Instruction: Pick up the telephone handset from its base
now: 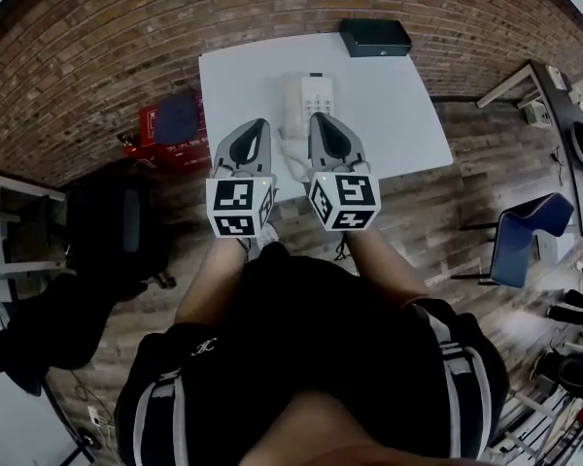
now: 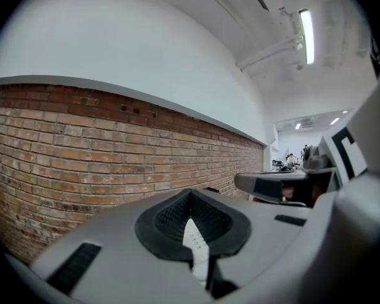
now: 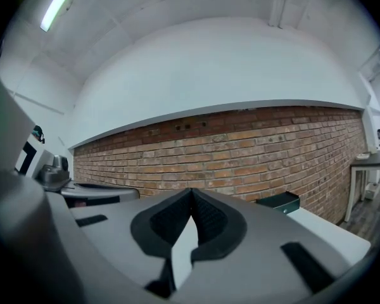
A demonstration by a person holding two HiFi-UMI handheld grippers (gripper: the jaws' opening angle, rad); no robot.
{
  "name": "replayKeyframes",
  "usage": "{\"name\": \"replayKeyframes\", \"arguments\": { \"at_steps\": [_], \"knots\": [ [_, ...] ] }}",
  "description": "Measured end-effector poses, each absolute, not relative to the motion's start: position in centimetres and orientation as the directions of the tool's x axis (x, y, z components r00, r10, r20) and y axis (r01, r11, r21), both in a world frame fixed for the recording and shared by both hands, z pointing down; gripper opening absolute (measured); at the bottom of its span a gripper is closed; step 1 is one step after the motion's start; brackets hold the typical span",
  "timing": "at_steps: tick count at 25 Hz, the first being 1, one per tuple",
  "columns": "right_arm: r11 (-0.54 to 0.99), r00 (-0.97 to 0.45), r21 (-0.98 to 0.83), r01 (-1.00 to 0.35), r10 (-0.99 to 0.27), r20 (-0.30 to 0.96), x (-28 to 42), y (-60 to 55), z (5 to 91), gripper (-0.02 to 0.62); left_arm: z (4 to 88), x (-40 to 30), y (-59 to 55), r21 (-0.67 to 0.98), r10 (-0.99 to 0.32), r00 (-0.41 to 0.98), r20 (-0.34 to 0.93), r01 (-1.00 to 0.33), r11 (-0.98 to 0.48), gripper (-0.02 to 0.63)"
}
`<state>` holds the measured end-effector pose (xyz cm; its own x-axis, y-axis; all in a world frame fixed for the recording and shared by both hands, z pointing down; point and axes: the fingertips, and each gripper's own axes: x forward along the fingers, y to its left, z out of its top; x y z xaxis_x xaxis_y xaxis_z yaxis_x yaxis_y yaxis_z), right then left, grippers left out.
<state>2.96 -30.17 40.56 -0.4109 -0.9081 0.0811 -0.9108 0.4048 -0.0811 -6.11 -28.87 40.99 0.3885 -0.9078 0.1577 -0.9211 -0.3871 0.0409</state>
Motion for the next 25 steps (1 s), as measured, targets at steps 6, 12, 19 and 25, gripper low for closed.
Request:
{"name": "replayKeyframes", "arguments": {
  "at_steps": [6,12,19,25],
  "knots": [
    [0.342,-0.347,-0.058,-0.938,-0.932,0.108,1.6,-35.5,41.5,-0.002,41.0,-7.7,-34.1,0.032,-0.890,0.424,0.167,-0.905,-0.425,0.000],
    [0.283,-0.296,-0.092,-0.955,-0.934,0.198,1.3,-39.8,45.2,-0.002,42.8,-8.8,-37.6,0.052,-0.870,0.444,0.215,-0.895,-0.444,0.000],
    [0.302,-0.312,-0.087,-0.949,-0.876,0.367,0.2,-43.5,52.7,0.047,45.0,-9.9,-39.0,0.093,-0.863,0.430,0.266,-0.903,-0.421,0.000],
    [0.275,-0.278,-0.077,-0.958,-0.840,0.466,-0.4,-46.6,57.9,0.157,46.0,-11.8,-39.6,0.106,-0.870,0.395,0.296,-0.919,-0.381,0.000]
  ]
}}
